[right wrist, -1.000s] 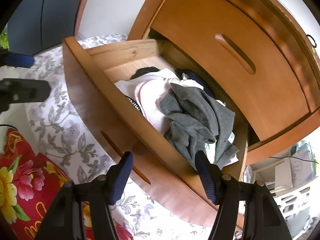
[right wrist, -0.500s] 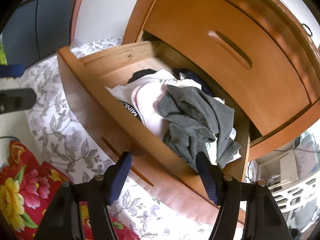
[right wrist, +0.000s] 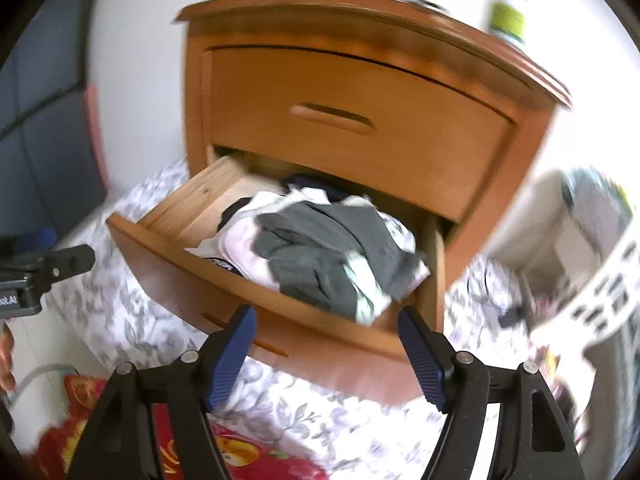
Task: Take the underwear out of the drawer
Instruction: 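Pull the lower drawer further out with the right gripper, then grasp the grey garment in the drawer with the right gripper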
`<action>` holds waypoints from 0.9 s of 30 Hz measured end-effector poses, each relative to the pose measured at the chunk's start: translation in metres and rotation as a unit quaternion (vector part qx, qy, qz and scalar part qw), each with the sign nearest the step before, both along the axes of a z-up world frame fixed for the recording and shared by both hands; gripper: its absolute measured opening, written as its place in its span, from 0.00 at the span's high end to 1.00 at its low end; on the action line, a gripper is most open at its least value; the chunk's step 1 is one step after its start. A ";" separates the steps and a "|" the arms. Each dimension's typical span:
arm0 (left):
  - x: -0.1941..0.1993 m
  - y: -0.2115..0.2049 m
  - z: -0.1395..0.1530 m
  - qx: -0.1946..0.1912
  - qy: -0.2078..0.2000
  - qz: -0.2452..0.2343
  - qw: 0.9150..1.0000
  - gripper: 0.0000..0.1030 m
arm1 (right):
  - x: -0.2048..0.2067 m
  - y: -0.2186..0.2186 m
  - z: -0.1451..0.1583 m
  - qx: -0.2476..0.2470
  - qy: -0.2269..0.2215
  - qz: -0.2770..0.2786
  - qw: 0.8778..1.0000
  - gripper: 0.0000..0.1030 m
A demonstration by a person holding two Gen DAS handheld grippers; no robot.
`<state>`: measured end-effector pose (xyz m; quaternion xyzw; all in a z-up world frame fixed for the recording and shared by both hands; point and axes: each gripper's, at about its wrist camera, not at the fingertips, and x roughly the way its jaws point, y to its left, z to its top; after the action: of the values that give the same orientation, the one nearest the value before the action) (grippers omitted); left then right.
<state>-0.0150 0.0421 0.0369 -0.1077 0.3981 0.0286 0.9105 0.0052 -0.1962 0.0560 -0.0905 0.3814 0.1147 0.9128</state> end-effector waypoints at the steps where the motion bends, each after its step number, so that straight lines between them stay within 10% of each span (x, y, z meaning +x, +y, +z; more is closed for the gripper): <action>1: 0.000 0.000 0.001 0.000 -0.002 0.003 1.000 0.00 | -0.001 -0.005 -0.001 0.012 0.005 -0.014 1.000 0.25; 8: 0.004 -0.009 0.006 0.010 -0.006 0.004 1.000 0.00 | -0.004 -0.034 -0.002 0.072 0.007 -0.080 0.994 0.00; 27: 0.069 -0.025 0.027 0.019 -0.029 -0.030 0.999 0.00 | 0.040 -0.045 -0.009 0.101 0.003 -0.084 0.991 0.00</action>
<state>0.0535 0.0166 0.0639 -0.0796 0.3739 0.0055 0.9240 0.0448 -0.2412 0.0467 0.0345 0.3765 0.0762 0.9226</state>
